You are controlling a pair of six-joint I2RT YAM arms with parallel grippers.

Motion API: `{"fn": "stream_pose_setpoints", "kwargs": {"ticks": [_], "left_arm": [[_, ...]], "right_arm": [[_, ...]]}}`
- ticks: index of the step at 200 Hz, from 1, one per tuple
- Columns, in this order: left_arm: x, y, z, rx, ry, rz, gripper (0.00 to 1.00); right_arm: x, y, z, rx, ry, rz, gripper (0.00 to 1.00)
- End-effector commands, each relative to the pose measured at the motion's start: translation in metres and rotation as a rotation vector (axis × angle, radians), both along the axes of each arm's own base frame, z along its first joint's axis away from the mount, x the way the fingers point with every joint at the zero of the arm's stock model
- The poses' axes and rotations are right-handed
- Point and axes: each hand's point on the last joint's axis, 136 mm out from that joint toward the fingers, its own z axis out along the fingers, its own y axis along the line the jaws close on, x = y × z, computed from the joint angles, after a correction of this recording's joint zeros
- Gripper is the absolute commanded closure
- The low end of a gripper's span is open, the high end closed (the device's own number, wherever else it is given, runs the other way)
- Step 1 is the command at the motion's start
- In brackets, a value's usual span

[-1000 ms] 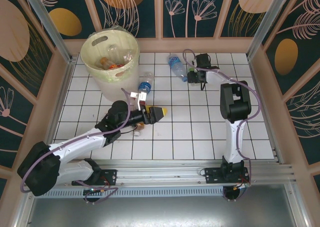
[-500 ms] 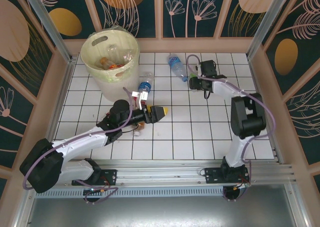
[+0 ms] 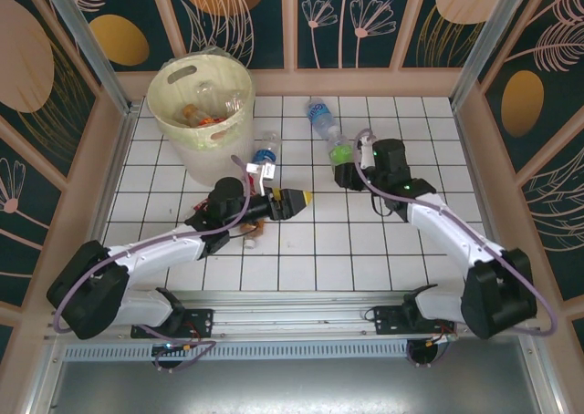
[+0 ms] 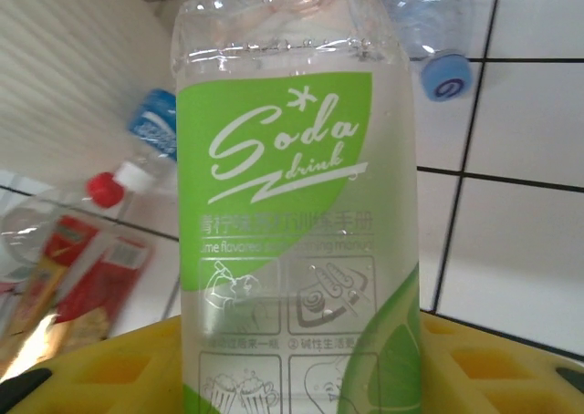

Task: Put the plastic bottles in the bin

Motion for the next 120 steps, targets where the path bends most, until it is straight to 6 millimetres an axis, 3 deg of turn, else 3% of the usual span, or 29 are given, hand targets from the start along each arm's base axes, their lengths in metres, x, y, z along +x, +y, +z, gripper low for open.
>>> {"fn": "stream_pose_setpoints", "kwargs": {"ticks": [1,33,64,120], "left_arm": [[0.007,-0.005,0.024,-0.063,-0.05,0.012,0.03],[0.012,-0.012,0.032,-0.1,-0.064,-0.018,0.06],[0.011,-0.018,0.053,-0.2,-0.112,-0.06,0.07],[-0.007,-0.022,0.079,-0.34,-0.201,-0.178,0.07]], "right_arm": [[-0.021,0.015,0.032,0.135,-0.04,0.081,0.52],[-0.056,0.029,0.048,0.241,-0.015,0.202,0.52],[-0.091,0.039,0.068,0.35,0.004,0.327,0.51],[-0.143,0.056,0.095,0.539,0.114,0.556,0.51]]}}
